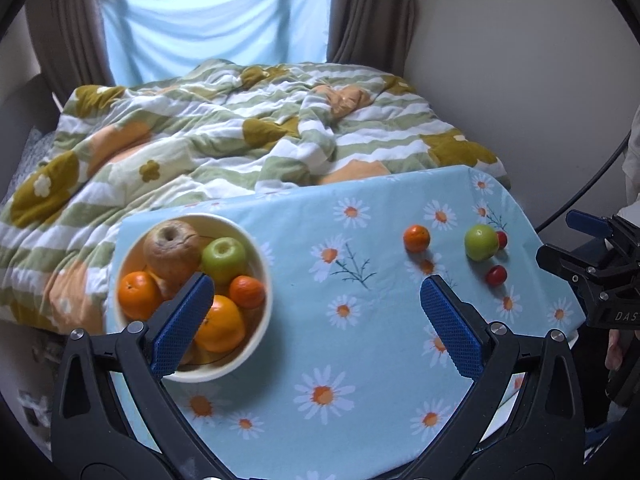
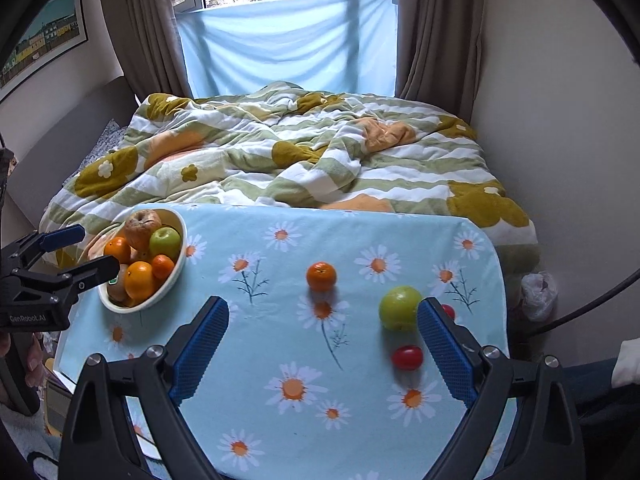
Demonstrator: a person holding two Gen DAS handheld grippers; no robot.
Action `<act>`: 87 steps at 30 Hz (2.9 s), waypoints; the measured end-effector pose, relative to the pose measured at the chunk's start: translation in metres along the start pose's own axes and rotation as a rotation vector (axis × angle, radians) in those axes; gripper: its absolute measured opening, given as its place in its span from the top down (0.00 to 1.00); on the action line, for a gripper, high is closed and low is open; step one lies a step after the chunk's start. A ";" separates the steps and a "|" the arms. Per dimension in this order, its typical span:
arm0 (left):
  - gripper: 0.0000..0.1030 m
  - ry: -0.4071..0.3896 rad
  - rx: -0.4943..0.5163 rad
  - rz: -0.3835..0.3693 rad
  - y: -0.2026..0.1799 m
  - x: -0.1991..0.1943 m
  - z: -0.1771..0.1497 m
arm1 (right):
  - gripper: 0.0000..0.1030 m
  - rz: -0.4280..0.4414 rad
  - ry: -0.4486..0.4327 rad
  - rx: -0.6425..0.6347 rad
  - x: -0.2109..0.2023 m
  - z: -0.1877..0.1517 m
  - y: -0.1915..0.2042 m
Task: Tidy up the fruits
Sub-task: 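Move both tools back toward the remaining orange and green fruit, then grasp the small orange with the left tool while the right tool grasps the large green fruit, then carry the small orange into the bowl and open the left tool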
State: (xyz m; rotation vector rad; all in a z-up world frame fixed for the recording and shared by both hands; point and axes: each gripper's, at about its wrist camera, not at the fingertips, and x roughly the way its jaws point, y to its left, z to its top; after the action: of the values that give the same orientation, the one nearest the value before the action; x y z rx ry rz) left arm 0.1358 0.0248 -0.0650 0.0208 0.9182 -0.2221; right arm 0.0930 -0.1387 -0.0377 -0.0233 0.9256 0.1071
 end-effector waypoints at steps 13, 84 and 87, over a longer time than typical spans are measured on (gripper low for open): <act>0.00 0.081 0.020 -0.009 -0.087 0.076 0.006 | 0.09 0.024 0.073 -0.033 0.041 -0.017 -0.098; 0.57 0.052 -0.097 0.086 -0.059 0.069 -0.020 | 0.49 0.273 0.011 -0.410 0.081 0.001 -0.027; 0.57 0.033 -0.120 0.103 -0.043 0.050 -0.023 | 0.49 0.292 -0.001 -0.410 0.073 0.006 -0.009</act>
State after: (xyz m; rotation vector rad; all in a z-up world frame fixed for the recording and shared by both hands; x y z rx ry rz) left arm 0.1387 -0.0233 -0.1152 -0.0386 0.9596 -0.0709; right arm 0.1418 -0.1409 -0.0925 -0.2685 0.8888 0.5671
